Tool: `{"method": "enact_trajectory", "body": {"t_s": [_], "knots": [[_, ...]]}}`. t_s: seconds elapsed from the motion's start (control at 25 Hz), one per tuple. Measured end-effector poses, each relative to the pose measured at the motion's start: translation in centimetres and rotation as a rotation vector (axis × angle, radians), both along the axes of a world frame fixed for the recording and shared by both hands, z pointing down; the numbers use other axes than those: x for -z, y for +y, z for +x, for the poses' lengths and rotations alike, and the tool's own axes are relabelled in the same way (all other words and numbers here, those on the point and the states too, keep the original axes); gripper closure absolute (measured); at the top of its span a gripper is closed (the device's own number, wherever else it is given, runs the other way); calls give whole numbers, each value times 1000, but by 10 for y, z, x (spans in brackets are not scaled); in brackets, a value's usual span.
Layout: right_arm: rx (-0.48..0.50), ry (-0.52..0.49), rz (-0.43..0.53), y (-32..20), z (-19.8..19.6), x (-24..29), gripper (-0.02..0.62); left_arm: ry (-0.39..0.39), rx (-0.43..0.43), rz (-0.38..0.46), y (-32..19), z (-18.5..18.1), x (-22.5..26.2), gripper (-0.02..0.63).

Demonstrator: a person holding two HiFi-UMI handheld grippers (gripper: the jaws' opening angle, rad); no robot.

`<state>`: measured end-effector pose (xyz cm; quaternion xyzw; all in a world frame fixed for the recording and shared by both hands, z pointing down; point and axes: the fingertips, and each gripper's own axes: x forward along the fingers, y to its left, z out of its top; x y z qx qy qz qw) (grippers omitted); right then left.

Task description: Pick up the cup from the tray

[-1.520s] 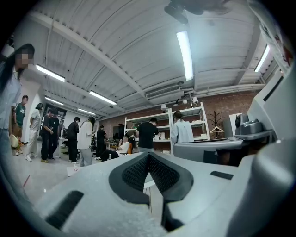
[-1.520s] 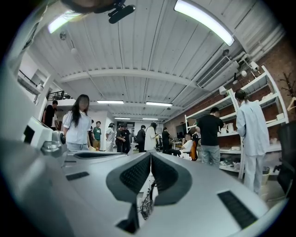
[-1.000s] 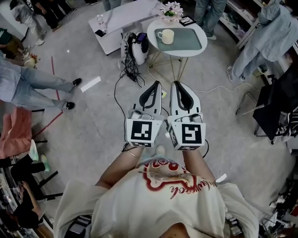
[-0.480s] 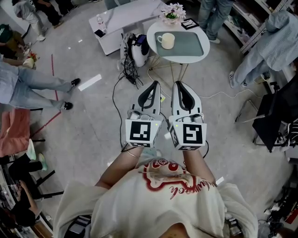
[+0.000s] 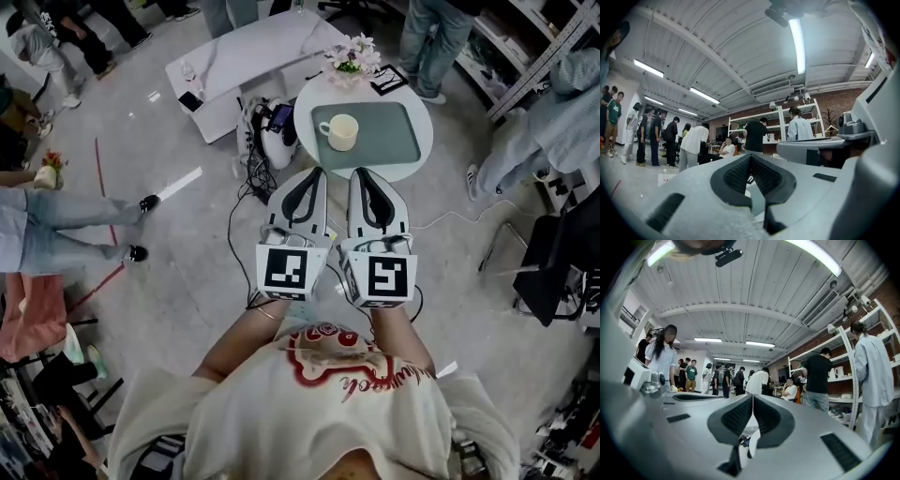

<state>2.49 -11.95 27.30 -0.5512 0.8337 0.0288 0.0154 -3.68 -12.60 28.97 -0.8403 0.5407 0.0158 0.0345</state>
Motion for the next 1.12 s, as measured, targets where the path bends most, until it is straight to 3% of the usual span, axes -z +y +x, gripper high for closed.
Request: {"method": "enact_trajectory", "body": {"t_s": [0.32, 0.8, 1.12], "knots": [[-34, -3, -20, -94, -13, 5, 572, 10, -26, 1, -97, -13, 9, 598], [-9, 6, -110, -142, 2, -15, 572, 18, -19, -48, -140, 10, -7, 598], [-27, 5, -122, -157, 19, -44, 572, 33, -4, -89, -143, 14, -33, 598]]}}
